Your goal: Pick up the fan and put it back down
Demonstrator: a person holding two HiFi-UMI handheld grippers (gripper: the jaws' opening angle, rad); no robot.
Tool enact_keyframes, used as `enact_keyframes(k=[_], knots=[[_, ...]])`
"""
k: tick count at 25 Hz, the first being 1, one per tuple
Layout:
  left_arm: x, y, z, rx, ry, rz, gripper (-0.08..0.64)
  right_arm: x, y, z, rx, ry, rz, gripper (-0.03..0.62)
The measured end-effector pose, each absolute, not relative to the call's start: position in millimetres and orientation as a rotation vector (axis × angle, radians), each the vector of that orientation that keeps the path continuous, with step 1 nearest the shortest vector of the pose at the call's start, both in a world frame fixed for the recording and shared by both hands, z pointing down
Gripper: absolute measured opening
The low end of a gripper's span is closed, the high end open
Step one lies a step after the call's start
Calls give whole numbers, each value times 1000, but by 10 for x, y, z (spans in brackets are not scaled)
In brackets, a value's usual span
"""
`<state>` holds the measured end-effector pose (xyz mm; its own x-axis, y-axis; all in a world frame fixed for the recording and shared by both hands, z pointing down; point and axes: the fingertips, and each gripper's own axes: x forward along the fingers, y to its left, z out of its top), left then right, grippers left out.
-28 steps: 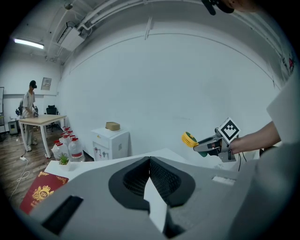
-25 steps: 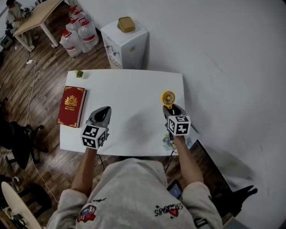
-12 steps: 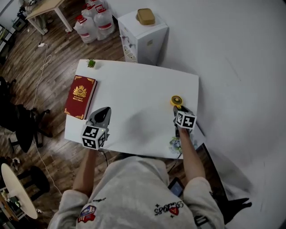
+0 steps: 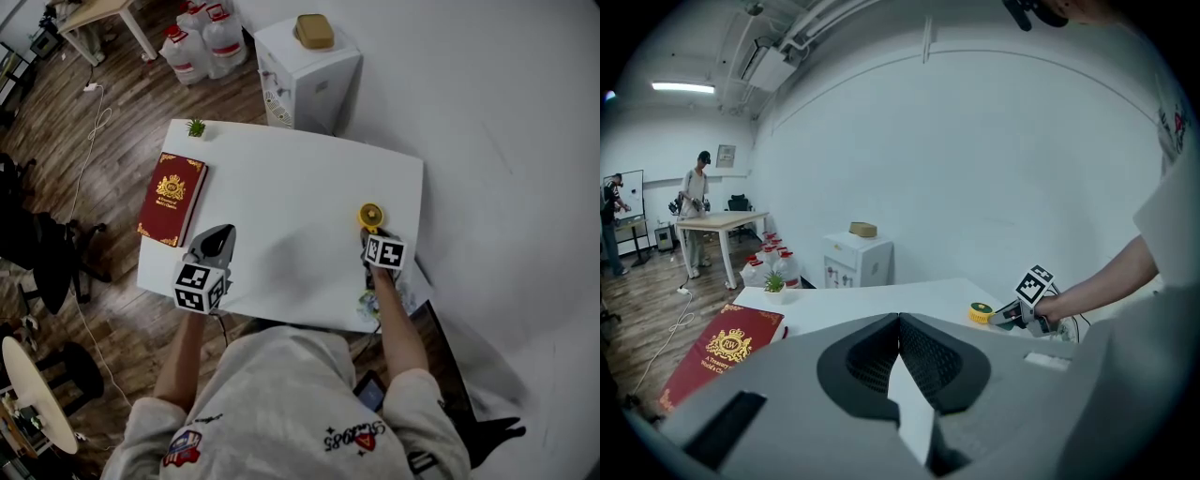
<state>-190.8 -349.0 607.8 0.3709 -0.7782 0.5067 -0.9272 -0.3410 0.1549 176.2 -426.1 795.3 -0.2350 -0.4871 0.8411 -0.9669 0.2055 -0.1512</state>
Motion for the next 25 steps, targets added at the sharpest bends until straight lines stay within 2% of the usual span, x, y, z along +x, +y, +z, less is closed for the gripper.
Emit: enact_keyframes(k=[6,14,19,25], knots=[[-1902,-3475,6072,2242,-1472,493,3,1739,-4189,8128,1283,-1762,919,187],[-1892,-3304,6042,2261,-1454,481,3,1686,-4147,7849,1334,-1829,801,208],[-1824,-3304,5908,2310,-1442,452,4,1659,-4130,7404,1426,-1935,757,170],[-1740,-3369,5648,2399,-1425,431,4,1628,-4117,6669,1557,-2086,576,59]])
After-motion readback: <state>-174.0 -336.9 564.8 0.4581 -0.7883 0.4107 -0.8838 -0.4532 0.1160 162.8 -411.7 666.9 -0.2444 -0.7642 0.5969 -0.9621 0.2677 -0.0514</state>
